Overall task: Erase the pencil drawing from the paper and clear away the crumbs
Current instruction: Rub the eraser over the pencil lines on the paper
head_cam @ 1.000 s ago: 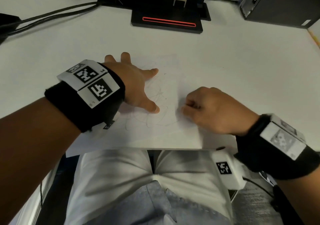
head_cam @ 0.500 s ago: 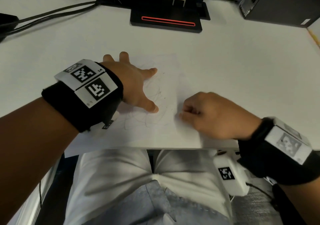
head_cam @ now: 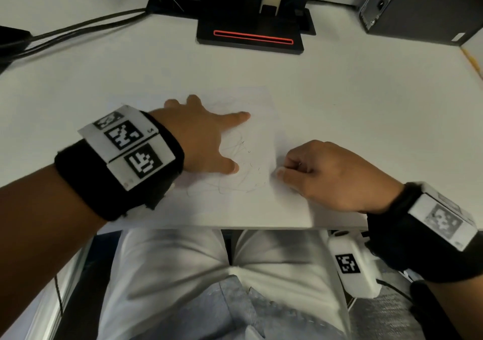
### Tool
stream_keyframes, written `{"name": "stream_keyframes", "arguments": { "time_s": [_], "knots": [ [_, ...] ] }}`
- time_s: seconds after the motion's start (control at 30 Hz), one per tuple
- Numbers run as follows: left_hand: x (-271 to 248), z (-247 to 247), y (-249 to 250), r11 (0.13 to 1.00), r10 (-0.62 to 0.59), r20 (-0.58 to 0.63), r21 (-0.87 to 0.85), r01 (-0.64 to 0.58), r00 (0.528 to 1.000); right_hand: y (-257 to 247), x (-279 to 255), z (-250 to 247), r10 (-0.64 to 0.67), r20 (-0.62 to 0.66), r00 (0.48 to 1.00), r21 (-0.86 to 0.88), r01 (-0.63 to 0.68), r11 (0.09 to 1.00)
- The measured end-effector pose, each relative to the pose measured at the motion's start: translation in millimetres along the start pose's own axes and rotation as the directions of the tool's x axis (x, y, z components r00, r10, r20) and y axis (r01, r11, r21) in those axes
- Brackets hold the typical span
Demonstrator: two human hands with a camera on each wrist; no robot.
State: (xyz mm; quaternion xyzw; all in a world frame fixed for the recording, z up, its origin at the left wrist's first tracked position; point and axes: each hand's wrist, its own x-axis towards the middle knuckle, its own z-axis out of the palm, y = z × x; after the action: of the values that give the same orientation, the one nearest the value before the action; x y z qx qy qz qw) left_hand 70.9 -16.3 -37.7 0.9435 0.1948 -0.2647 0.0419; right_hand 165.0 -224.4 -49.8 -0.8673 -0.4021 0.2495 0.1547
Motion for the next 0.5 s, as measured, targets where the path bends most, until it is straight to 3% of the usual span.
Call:
{"name": "stream_keyframes", "arguments": {
  "time_s": [0.17, 0.33, 0.43, 0.5],
  "knots": [
    [-5.3, 18.1, 0.4, 0.986, 0.164, -0.058, -0.021, -0.165, 0.985, -3.4, 1.4, -1.1, 0.002, 0.002, 1.0, 0.029, -0.002, 1.0],
    [-8.2, 15.6, 4.3, 0.985, 0.163, 0.092, 0.036, -0.167, 0.982, -9.9, 4.1, 4.1, -0.03, 0.06, 0.998, 0.006, 0.03, 1.0],
    [-9.7, 11.3, 6.3, 0.986, 0.152, 0.134, 0.042, -0.158, 0.979, -6.5, 8.4, -3.6, 0.014, -0.022, 1.0, -0.054, -0.015, 0.998],
    [-9.0, 11.0, 6.5, 0.987, 0.148, 0.131, 0.046, -0.155, 0.98, -12.1, 4.1, -0.3, -0.038, -0.025, 0.999, -0.081, 0.036, 0.996]
  ]
}}
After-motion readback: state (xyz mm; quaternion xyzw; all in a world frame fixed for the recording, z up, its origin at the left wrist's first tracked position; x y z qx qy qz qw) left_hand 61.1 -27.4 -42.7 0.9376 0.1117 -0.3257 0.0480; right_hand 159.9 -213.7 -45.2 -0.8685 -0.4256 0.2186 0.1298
